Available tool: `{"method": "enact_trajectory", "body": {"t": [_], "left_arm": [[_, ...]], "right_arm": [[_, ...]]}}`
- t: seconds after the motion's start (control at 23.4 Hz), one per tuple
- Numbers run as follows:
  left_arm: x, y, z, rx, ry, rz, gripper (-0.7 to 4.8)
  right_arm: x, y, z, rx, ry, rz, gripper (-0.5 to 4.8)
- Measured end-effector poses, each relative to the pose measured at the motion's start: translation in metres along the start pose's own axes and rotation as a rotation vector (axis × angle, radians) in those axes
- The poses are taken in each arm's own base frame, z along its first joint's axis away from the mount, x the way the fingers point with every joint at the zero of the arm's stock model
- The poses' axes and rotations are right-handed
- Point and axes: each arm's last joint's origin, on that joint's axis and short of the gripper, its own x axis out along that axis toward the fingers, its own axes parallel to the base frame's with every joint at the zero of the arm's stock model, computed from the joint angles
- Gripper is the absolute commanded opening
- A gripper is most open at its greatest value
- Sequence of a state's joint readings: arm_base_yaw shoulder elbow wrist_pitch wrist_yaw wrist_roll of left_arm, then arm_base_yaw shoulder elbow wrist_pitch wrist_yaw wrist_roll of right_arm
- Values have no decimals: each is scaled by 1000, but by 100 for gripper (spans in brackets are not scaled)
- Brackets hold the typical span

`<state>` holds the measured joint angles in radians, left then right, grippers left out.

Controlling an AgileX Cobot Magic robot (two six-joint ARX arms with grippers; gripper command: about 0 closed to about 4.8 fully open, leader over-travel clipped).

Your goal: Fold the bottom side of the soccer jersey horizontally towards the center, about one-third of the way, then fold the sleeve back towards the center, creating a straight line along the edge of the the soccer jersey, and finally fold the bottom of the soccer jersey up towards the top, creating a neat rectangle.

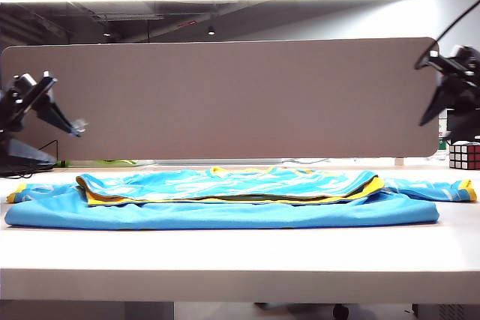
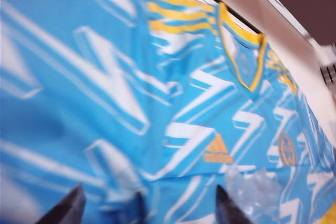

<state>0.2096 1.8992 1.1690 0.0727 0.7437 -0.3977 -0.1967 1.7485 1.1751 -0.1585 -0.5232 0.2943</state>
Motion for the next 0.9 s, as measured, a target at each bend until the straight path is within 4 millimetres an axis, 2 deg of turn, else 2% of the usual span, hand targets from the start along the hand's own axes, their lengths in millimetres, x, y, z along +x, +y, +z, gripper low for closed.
{"method": "enact_trajectory", "body": {"t": [0.17,0.26,0.38,0.47,0.64,0.9], "left_arm": [[-20,21,7,-46,-38,59,330],[-23,27,5,-35,-31,123,368],[-22,29,-2,6,7,220,373],[-20,29,-3,35,11,259,373],[-16,28,-4,55,11,287,372],[1,46,-7,74,9,255,372]], "right_arm": [[-17,-28,4,73,-6,-66,243],[-19,-33,3,73,1,-77,243],[-18,-37,-1,53,37,-88,243],[-10,-44,-5,65,62,-94,244],[19,-66,-26,135,177,-81,243],[38,-78,-28,130,176,16,243]]}}
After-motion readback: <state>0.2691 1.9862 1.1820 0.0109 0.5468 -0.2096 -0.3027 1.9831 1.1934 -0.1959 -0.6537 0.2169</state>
